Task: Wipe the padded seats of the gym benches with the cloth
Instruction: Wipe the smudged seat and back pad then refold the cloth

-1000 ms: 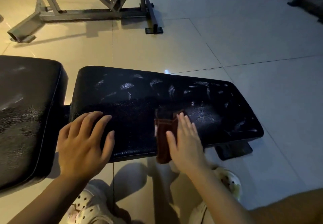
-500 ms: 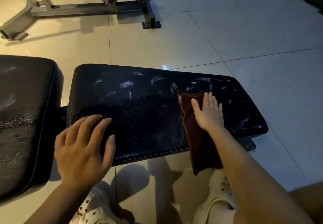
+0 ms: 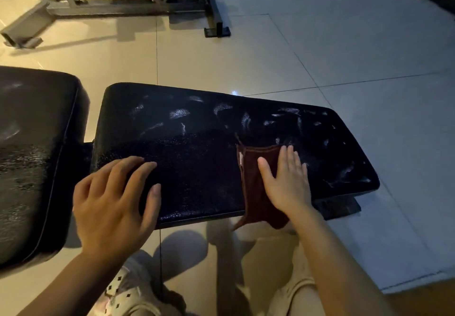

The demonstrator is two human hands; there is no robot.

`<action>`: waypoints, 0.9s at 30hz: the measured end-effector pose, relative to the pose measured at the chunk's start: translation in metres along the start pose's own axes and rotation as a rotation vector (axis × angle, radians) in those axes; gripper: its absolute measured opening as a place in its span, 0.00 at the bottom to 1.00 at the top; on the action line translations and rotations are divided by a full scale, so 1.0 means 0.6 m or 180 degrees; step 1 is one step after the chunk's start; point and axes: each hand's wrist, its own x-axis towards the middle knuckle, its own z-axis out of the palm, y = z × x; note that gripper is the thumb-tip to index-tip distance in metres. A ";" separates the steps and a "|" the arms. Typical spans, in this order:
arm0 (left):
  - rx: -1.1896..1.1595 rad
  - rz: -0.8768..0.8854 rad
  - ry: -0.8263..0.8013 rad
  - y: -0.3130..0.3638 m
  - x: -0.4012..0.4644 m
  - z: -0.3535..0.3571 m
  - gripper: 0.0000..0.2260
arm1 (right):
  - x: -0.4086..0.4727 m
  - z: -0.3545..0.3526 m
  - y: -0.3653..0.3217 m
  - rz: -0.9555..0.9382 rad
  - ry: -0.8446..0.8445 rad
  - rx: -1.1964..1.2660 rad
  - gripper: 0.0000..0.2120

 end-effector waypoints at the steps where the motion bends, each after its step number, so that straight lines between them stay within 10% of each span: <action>1: 0.0018 0.0029 0.0019 0.000 -0.001 0.001 0.19 | 0.029 -0.008 0.007 0.0076 -0.0038 0.0014 0.39; 6: 0.0049 0.0053 0.0171 -0.004 -0.004 0.005 0.19 | 0.075 -0.021 0.001 0.0174 0.0012 -0.0035 0.36; 15: 0.0085 -0.0079 -0.0022 0.002 -0.003 -0.003 0.21 | -0.083 0.016 -0.085 -0.1343 0.0003 0.0075 0.35; 21: 0.0117 -0.0030 0.0133 0.001 -0.007 0.002 0.19 | 0.008 -0.036 0.044 0.0231 0.0018 -0.0342 0.44; 27: 0.0176 0.0101 0.0220 -0.005 -0.009 0.011 0.18 | 0.001 -0.019 0.022 -0.0129 0.0511 -0.0214 0.44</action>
